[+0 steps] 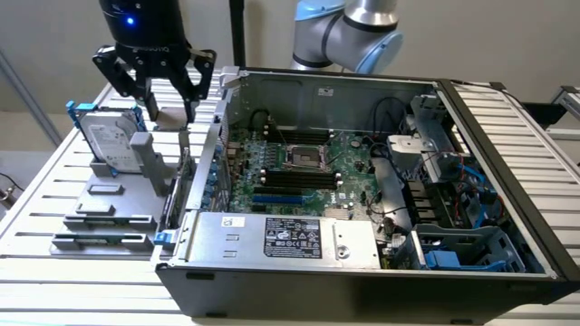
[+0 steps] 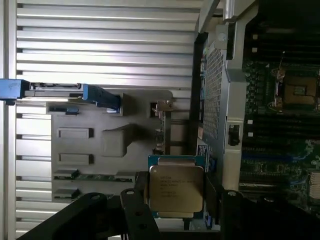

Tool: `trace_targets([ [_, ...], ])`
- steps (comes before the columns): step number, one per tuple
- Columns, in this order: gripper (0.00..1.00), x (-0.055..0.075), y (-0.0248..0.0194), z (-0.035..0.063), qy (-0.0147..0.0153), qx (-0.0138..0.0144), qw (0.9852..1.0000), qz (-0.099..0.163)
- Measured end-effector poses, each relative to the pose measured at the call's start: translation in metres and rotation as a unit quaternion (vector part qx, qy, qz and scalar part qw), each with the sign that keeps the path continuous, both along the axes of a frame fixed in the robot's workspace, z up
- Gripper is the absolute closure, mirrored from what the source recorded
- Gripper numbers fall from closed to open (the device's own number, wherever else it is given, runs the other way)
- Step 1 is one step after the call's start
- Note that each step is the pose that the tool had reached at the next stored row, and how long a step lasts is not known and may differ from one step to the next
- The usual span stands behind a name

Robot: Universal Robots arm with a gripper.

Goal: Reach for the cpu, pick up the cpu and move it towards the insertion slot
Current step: 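Pick up the cpu and move it towards the insertion slot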

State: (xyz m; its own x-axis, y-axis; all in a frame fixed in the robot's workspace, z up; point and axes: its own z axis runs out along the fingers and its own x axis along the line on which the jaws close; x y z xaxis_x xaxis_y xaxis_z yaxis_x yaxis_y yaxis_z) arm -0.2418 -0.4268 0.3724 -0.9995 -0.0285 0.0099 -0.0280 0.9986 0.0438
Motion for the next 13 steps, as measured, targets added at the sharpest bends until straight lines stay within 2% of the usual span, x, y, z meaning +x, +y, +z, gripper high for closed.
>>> trace_targets([
  [7, 0.45, 0.032, 0.0000, 0.0014, 0.0000, 0.0039, 1.0000, 0.000],
  [13, 0.45, 0.059, 0.0004, 0.0014, 0.0001, 0.0056, 1.0000, 0.000],
])
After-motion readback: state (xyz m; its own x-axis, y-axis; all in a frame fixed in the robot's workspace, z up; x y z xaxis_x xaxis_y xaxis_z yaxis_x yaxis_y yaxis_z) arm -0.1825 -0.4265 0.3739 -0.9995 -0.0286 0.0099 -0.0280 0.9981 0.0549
